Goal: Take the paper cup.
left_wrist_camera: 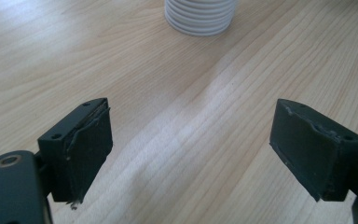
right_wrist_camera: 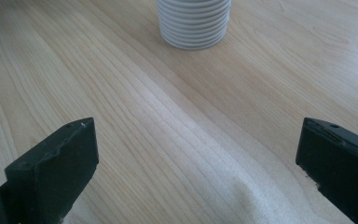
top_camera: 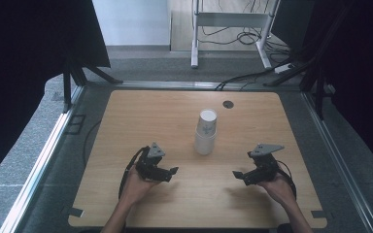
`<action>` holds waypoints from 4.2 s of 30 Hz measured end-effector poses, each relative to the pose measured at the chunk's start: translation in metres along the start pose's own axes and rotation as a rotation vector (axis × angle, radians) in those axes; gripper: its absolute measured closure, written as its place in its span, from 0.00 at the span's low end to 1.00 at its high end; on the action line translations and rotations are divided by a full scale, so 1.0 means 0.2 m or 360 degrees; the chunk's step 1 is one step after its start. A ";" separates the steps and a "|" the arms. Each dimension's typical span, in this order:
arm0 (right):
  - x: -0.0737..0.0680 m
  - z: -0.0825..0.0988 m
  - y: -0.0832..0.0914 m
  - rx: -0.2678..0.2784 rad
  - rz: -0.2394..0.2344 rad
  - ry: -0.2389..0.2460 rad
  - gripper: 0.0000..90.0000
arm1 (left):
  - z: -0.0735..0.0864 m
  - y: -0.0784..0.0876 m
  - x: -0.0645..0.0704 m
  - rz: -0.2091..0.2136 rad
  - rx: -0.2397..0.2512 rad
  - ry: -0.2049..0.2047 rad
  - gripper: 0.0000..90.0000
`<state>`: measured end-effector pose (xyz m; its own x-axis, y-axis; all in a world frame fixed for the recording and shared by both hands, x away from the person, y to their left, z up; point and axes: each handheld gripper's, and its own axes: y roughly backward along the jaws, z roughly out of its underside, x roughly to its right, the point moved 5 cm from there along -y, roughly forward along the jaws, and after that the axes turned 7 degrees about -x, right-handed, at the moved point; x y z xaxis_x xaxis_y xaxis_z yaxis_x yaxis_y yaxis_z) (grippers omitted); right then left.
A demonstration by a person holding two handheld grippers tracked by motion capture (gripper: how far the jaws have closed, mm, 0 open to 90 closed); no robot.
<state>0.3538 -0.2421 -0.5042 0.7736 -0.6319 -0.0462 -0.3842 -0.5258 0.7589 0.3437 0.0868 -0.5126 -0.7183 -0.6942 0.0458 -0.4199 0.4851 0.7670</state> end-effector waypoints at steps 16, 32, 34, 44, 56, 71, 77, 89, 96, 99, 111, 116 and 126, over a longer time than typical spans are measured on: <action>0.01 -0.15 0.02 -0.0044 -0.0033 0.0187 0.00 | -0.14 -0.05 -0.02 0.0033 0.0020 -0.0037 0.15; 0.03 -0.30 0.03 -0.0149 -0.0023 0.0229 0.00 | -0.27 -0.12 0.00 0.0051 0.0054 -0.0096 0.15; 0.04 -0.31 0.03 -0.0148 -0.0024 0.0223 0.01 | -0.28 -0.13 0.01 0.0052 0.0057 -0.0106 0.15; 0.05 -0.39 0.03 -0.0232 -0.0045 0.0214 0.06 | -0.35 -0.17 0.01 0.0054 0.0067 -0.0121 0.15; 0.08 -0.51 0.04 -0.0329 -0.0096 0.0234 0.07 | -0.41 -0.21 0.01 0.0061 0.0072 -0.0135 0.15; 0.08 -0.67 0.06 -0.0461 -0.0091 0.0314 0.14 | -0.49 -0.25 0.02 0.0087 0.0092 -0.0124 0.15; 0.08 -0.73 0.05 -0.0527 -0.0078 0.0321 0.15 | -0.52 -0.26 0.02 0.0096 0.0123 -0.0111 0.15; 0.08 -0.85 0.04 -0.0631 -0.0077 0.0329 0.14 | -0.56 -0.27 0.02 0.0104 0.0167 -0.0122 0.15; 0.06 -0.94 0.03 -0.0674 -0.0052 0.0360 0.16 | -0.58 -0.28 0.03 0.0102 0.0171 -0.0136 0.18; 0.06 -0.96 0.02 -0.0676 -0.0060 0.0368 0.17 | -0.59 -0.28 0.03 0.0102 0.0178 -0.0130 0.19; 0.03 -1.10 0.01 -0.0761 -0.0066 0.0424 0.24 | -0.60 -0.31 0.03 0.0091 0.0188 -0.0112 0.24; 0.01 -1.15 -0.01 -0.0818 -0.0058 0.0439 0.27 | -0.60 -0.31 0.04 0.0090 0.0190 -0.0106 0.25; -0.01 -1.21 -0.07 -0.0918 -0.0051 0.0509 0.36 | -0.60 -0.31 0.04 0.0080 0.0187 -0.0115 0.25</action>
<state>0.4797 -0.0953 -0.3583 0.9258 -0.3742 0.0532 -0.0957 -0.0961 0.9908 0.4306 -0.0122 -0.4821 -0.7763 -0.6295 0.0328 -0.4414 0.5800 0.6847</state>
